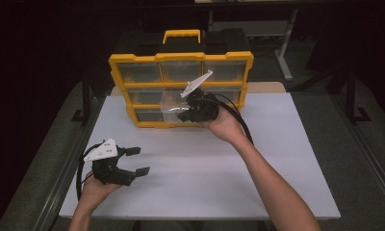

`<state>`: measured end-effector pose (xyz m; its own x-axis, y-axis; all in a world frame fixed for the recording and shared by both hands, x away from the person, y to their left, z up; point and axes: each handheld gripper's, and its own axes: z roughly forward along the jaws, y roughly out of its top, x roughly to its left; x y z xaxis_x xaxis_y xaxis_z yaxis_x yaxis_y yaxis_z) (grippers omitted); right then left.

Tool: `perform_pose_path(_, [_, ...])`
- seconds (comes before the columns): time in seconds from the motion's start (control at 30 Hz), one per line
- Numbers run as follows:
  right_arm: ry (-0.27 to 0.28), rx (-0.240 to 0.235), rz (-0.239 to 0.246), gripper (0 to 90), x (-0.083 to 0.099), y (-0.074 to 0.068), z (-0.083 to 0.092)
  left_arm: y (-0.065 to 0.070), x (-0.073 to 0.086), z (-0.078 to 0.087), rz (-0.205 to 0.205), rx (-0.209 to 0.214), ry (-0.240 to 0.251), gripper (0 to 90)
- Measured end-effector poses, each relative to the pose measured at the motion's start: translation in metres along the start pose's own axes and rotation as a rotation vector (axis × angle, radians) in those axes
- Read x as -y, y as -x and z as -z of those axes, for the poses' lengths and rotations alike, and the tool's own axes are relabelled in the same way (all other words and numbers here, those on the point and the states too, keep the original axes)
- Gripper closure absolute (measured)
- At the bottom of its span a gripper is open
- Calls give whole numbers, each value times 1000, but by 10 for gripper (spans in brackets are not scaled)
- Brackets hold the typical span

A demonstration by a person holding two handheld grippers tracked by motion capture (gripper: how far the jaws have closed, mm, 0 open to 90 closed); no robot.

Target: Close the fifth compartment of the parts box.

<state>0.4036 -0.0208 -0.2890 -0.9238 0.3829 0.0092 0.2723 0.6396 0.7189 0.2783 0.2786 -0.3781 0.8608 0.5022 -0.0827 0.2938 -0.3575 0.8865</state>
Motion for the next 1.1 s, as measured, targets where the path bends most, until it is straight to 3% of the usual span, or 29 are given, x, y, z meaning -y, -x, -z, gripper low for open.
perform_pose_path(0.17, [2, 3, 17, 890, 0, 5, -1, 0, 0, 0, 6, 0, 3, 203])
perform_pose_path(0.27, [-3, 0, -16, 889, -1, 4, -1, 0, 0, 0, 6, -1, 4, 203])
perform_pose_path(0.47, [-4, 9, -24, 889, -2, 7, -2, 0, 0, 0, 2, -2, 0, 203])
perform_pose_path(0.6, [2, 18, 4, 890, -2, 11, -4, 0, 0, 0, 7, -2, 5, 203])
perform_pose_path(0.77, [2, 17, -28, 889, -3, 11, -4, 0, 0, 1, 5, -3, 1, 203])
perform_pose_path(1.1, [-2, 28, -8, 889, -6, 15, -7, -1, 0, 2, -2, -8, -5, 205])
